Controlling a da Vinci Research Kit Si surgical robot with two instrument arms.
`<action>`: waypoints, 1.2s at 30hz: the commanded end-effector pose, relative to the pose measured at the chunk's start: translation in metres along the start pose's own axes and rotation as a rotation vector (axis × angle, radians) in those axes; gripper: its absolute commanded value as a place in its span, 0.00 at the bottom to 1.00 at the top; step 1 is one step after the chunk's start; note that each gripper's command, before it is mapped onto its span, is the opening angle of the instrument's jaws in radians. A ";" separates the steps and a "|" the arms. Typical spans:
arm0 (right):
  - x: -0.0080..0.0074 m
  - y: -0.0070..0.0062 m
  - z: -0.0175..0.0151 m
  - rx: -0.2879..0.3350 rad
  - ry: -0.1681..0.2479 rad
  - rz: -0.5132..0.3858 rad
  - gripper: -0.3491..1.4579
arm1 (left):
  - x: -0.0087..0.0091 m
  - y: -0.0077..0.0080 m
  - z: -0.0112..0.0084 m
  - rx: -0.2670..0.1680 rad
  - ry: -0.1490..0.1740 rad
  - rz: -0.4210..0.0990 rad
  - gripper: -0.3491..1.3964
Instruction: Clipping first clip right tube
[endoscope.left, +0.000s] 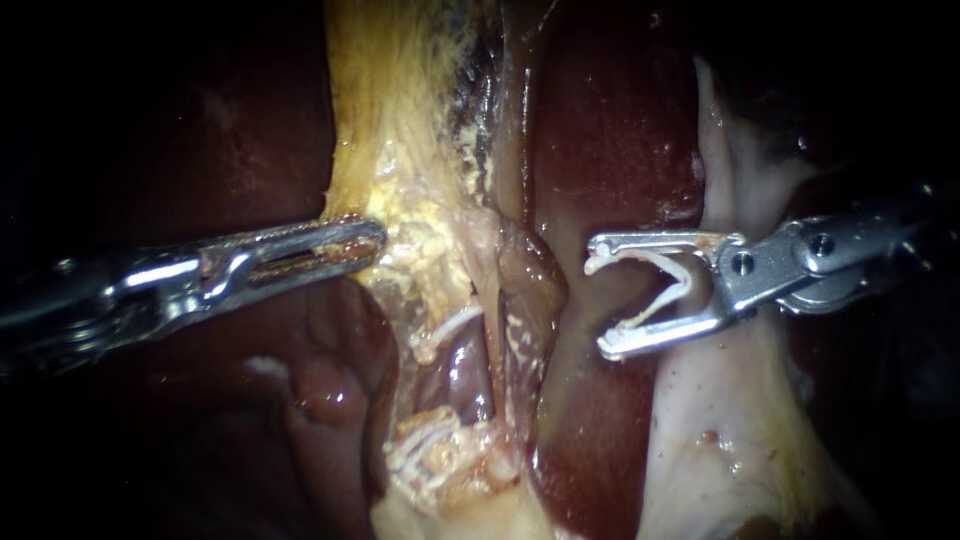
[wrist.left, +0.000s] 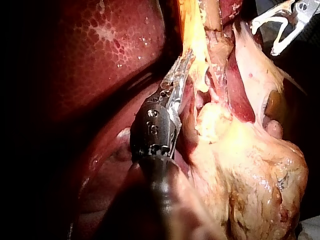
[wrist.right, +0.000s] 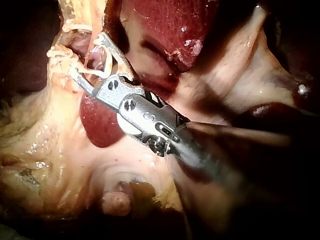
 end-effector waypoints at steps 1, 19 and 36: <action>0.0000 0.0000 0.0001 0.003 -0.001 0.000 0.51 | 0.0000 0.0000 -0.0001 0.000 0.000 0.000 0.00; -0.0066 0.0003 0.0087 0.180 -0.044 0.171 0.49 | -0.0036 -0.0047 -0.0066 0.016 -0.015 -0.012 0.00; -0.0105 0.0028 0.0138 0.202 -0.056 0.207 0.49 | -0.0038 -0.0060 -0.0075 0.020 -0.022 -0.004 0.00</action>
